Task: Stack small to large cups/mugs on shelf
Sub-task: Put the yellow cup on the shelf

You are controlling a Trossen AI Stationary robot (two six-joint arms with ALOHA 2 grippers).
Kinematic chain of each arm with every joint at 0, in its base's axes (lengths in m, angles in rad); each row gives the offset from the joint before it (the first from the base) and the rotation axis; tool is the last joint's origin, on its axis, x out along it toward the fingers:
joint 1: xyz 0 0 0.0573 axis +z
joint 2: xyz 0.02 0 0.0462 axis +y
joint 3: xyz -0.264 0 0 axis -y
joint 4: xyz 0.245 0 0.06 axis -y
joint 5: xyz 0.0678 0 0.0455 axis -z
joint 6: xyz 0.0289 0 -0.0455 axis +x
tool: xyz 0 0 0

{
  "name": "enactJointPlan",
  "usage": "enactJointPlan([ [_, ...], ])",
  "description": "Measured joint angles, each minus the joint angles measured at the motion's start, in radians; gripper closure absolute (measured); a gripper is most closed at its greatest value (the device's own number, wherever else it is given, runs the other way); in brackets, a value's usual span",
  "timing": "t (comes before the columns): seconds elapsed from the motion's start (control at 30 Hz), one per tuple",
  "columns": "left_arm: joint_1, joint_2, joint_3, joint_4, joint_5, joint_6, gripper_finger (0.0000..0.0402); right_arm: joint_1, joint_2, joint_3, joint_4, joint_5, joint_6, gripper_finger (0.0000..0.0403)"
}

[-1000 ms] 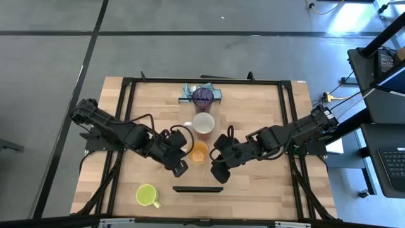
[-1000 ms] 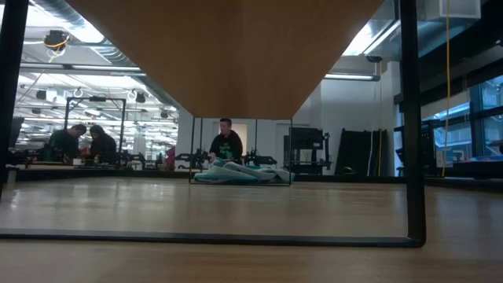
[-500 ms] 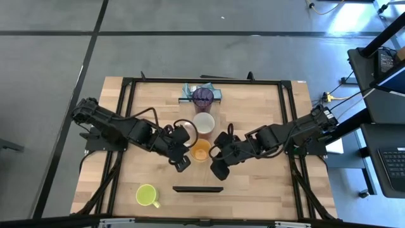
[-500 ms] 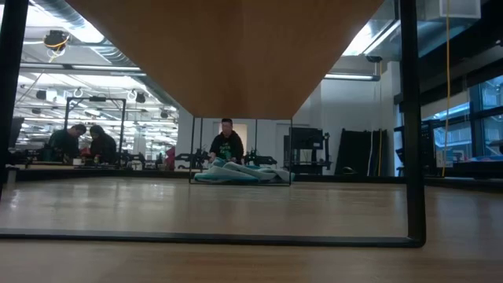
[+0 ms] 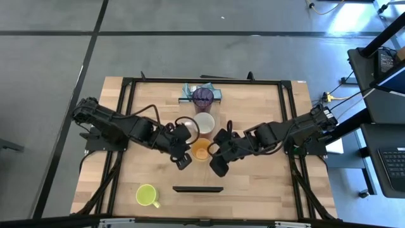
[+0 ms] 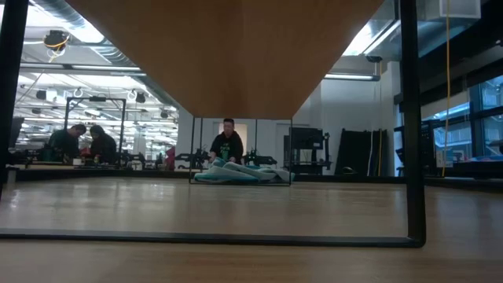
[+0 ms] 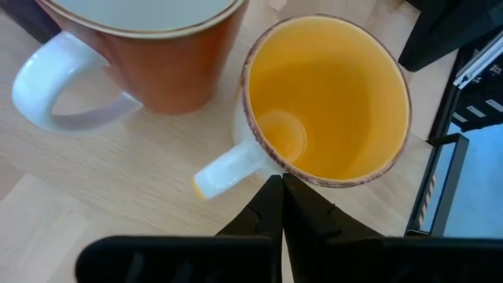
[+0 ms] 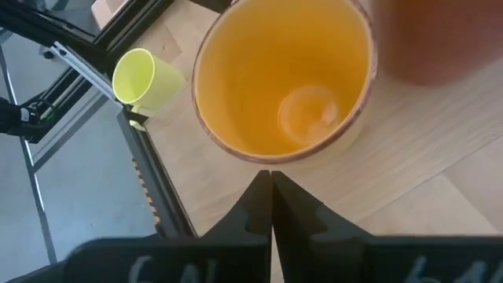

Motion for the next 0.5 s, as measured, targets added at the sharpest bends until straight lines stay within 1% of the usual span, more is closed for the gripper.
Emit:
enactJointPlan([
  [0.13,0.007,0.000,0.000,0.004,0.018,0.001,0.0400,-0.011,0.000,0.000,-0.002,0.000,-0.010,0.0397],
  [0.5,0.006,0.000,0.000,0.002,0.022,0.001,0.0399,-0.031,0.000,0.000,-0.012,-0.003,-0.038,0.0397],
])
